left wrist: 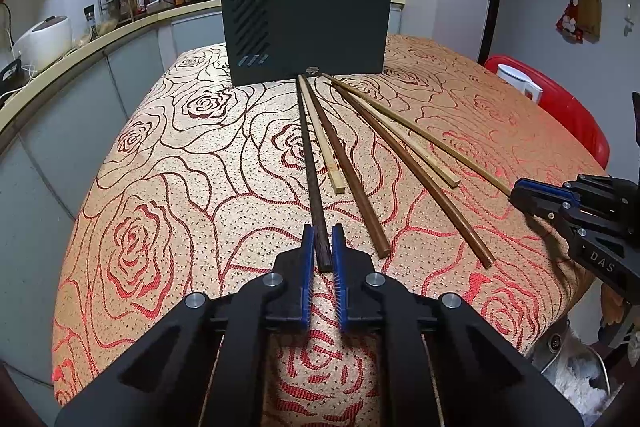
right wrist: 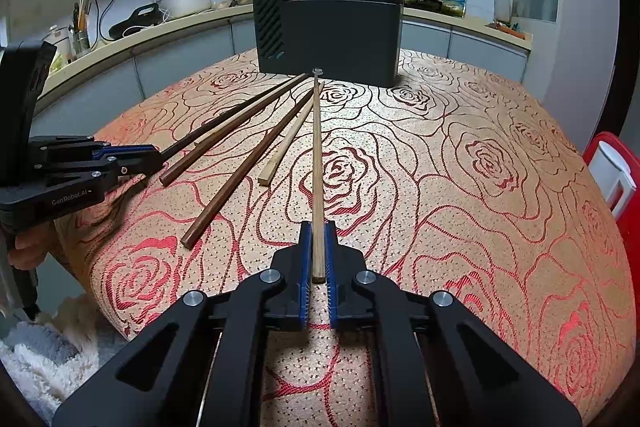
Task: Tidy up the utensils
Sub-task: 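Lower both tools and close each on a chopstick, then lift the chopsticks and carry both tools over the green holder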
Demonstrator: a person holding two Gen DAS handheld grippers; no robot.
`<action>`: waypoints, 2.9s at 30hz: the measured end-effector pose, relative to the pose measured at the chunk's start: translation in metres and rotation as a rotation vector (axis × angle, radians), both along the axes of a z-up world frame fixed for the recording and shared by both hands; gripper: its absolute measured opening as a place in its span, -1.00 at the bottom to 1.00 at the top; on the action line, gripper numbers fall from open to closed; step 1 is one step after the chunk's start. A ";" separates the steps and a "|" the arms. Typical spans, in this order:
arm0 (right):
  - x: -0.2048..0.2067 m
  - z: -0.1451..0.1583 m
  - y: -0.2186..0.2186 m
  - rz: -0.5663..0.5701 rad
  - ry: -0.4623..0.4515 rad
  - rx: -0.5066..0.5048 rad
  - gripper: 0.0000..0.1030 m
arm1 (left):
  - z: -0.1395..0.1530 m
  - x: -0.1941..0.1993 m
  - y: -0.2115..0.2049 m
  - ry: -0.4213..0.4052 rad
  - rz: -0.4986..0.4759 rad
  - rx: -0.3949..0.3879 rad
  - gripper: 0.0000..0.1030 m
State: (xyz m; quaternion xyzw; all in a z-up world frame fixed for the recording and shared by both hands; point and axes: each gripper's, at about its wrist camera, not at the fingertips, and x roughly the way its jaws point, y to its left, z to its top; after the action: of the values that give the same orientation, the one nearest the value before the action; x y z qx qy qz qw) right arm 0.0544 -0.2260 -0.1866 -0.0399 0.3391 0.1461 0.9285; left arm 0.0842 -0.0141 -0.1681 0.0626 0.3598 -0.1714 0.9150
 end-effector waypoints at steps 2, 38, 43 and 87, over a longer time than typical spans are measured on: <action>-0.002 0.003 0.000 0.000 -0.004 0.007 -0.86 | 0.002 0.000 0.001 -0.009 0.002 0.002 -0.84; 0.013 0.178 -0.060 -0.084 -0.341 0.194 -0.86 | 0.158 0.021 0.033 -0.338 0.054 -0.018 -0.86; 0.037 0.193 -0.061 -0.084 -0.323 0.218 -0.86 | 0.178 0.037 0.031 -0.356 0.047 -0.036 -0.86; 0.143 0.313 -0.047 -0.118 -0.371 0.189 -0.86 | 0.326 0.132 -0.025 -0.362 -0.037 -0.129 -0.86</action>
State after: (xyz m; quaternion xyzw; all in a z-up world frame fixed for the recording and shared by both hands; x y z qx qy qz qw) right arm 0.1976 -0.2726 0.1259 0.0412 0.1490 0.1127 0.9815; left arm 0.2163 -0.0389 0.1583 0.0403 0.1764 -0.1971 0.9635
